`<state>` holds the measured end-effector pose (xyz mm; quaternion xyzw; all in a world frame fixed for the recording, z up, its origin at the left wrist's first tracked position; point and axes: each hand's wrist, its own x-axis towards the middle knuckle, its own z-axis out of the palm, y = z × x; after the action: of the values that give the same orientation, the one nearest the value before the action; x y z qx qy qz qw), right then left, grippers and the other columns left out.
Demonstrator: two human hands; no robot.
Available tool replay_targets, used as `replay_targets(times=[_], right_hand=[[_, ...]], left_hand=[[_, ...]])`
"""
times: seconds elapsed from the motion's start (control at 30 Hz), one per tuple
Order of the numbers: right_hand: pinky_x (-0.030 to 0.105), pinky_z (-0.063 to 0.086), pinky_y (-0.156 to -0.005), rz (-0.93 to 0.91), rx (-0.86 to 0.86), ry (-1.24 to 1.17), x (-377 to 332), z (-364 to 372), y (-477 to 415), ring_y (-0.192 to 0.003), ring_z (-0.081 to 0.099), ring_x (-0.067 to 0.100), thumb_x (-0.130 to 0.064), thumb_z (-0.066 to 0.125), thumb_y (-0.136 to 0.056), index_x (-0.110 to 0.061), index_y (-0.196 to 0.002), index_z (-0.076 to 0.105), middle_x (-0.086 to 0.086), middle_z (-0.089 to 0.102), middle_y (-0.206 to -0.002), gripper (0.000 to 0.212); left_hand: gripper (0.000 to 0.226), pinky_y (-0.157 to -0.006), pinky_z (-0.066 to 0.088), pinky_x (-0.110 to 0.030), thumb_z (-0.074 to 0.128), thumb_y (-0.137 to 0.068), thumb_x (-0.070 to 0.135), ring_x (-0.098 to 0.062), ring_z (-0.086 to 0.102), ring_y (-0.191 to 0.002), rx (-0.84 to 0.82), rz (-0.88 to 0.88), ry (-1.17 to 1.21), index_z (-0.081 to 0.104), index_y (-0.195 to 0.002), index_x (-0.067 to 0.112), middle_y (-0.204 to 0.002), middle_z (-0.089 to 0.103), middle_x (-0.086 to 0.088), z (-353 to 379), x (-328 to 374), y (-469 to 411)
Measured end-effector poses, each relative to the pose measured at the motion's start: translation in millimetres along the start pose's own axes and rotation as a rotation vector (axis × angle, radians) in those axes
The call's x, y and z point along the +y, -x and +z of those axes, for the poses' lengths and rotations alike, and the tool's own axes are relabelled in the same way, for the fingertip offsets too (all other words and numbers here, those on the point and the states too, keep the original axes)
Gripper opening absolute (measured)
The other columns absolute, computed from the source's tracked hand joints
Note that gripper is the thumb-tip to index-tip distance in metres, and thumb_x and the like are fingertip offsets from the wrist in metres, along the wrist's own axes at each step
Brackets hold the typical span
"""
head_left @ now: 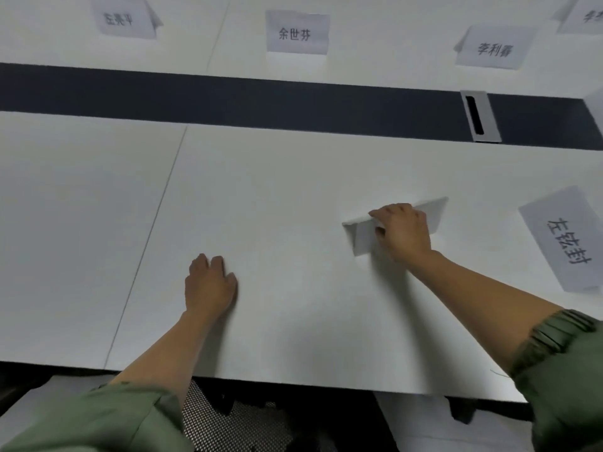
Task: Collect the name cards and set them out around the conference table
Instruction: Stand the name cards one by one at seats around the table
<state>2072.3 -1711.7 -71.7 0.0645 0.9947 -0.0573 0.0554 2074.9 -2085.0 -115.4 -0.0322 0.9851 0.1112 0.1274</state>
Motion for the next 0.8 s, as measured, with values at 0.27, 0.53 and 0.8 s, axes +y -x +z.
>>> replay_targets(times=[0.27,0.53,0.8], right_hand=[[0.039,0.030,-0.091,-0.108,0.044,-0.019,-53.5,4.6,-31.6,-0.117,0.050,0.026,-0.036,0.055,-0.091,-0.028,-0.135,0.053,-0.001,0.062,-0.126,0.045],[0.050,0.030,-0.106,0.151,0.003,-0.137,3.1,3.6,-37.0,-0.134,0.033,0.025,-0.063,0.063,-0.079,-0.030,-0.132,0.056,0.000,0.052,-0.137,0.063],[0.041,0.040,-0.085,0.073,0.019,-0.220,-86.0,19.0,-91.6,-0.122,0.041,0.025,-0.063,0.060,-0.082,-0.029,-0.126,0.059,-0.002,0.058,-0.125,0.055]], left_hand=[[0.058,-0.113,0.021,-0.054,0.026,-0.097,0.033,-0.047,0.026,-0.139,0.230,0.029,-0.048,0.038,-0.144,0.002,-0.149,0.030,-0.033,49.9,-5.4,-10.2],[0.059,-0.116,0.021,-0.051,0.021,-0.097,0.041,-0.038,0.021,-0.143,0.178,-0.036,-0.028,0.035,-0.146,0.012,-0.154,0.027,-0.023,57.7,-10.7,-16.7],[0.059,-0.117,0.017,-0.047,0.020,-0.097,0.043,-0.034,0.018,-0.145,0.170,-0.067,-0.051,0.034,-0.148,0.015,-0.156,0.026,-0.019,60.0,-11.7,-19.0]])
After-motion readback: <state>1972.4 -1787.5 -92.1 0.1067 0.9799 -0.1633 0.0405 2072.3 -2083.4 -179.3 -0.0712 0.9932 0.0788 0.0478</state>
